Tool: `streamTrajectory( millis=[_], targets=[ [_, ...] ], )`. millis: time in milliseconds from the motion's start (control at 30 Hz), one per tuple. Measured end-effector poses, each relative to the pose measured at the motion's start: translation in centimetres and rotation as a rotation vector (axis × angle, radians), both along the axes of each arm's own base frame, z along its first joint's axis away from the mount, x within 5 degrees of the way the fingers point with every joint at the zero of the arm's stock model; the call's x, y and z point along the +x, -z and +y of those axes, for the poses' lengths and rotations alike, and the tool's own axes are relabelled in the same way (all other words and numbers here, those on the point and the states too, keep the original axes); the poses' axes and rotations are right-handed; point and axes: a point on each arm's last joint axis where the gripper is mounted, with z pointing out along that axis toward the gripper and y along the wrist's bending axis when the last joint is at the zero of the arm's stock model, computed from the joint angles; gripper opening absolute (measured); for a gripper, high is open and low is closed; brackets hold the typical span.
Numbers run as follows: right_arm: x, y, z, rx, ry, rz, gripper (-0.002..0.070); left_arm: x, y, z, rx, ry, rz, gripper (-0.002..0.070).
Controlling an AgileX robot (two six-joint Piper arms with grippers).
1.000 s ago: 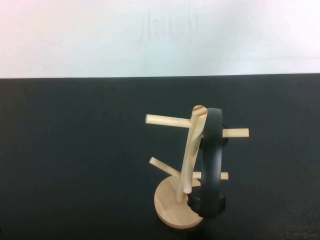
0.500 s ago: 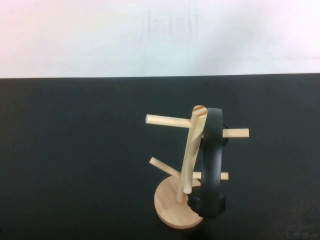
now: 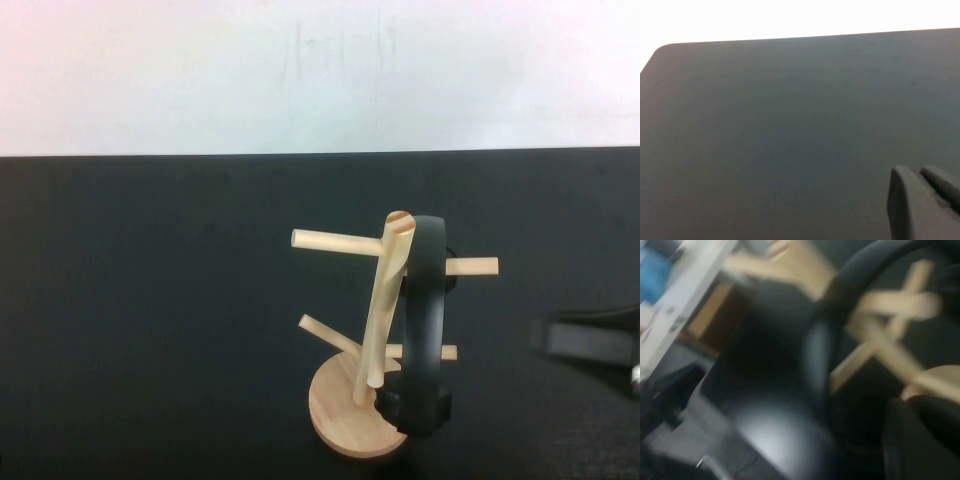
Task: Take out the headphones from the headphone stand
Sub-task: Pick up the headphones from the headphone stand
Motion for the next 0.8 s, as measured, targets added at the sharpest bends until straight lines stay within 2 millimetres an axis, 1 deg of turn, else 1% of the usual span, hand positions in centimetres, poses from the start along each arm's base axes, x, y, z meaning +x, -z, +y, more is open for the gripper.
streamTrajectory(
  millis=[33,67,133,233,300,367,433,567,800],
  targets=[
    [0.0,0.1,0.4,0.003,-0.027,-0.002,0.0043,0.0,0.0,0.0,0.0,0.0,0.0,0.0002],
    [0.1,0.3,0.9,0.007,-0.056,0.001,0.0081,0.0,0.0,0.0,0.0,0.0,0.0,0.0002],
    [0.3,0.8,1.8,0.018,-0.097,0.02,0.0175,0.0,0.0,0.0,0.0,0.0,0.0,0.0002],
    [1.0,1.4,2.8,0.05,-0.093,0.061,0.0365,0.0,0.0,0.0,0.0,0.0,0.0,0.0002],
    [1.8,1.7,3.1,0.08,-0.069,0.078,0.0452,0.0,0.0,0.0,0.0,0.0,0.0,0.0002],
    [2.4,2.0,3.3,0.112,-0.054,0.094,0.0486,0.0,0.0,0.0,0.0,0.0,0.0,0.0002],
    [2.9,2.4,3.5,0.133,-0.047,0.112,0.0499,0.0,0.0,0.0,0.0,0.0,0.0,0.0002],
    [3.6,3.1,4.0,0.161,-0.086,0.158,0.0508,0.0,0.0,0.0,0.0,0.0,0.0,0.0002],
    [4.6,2.9,4.5,0.179,-0.126,0.157,0.051,0.0,0.0,0.0,0.0,0.0,0.0,0.0002]
  ],
)
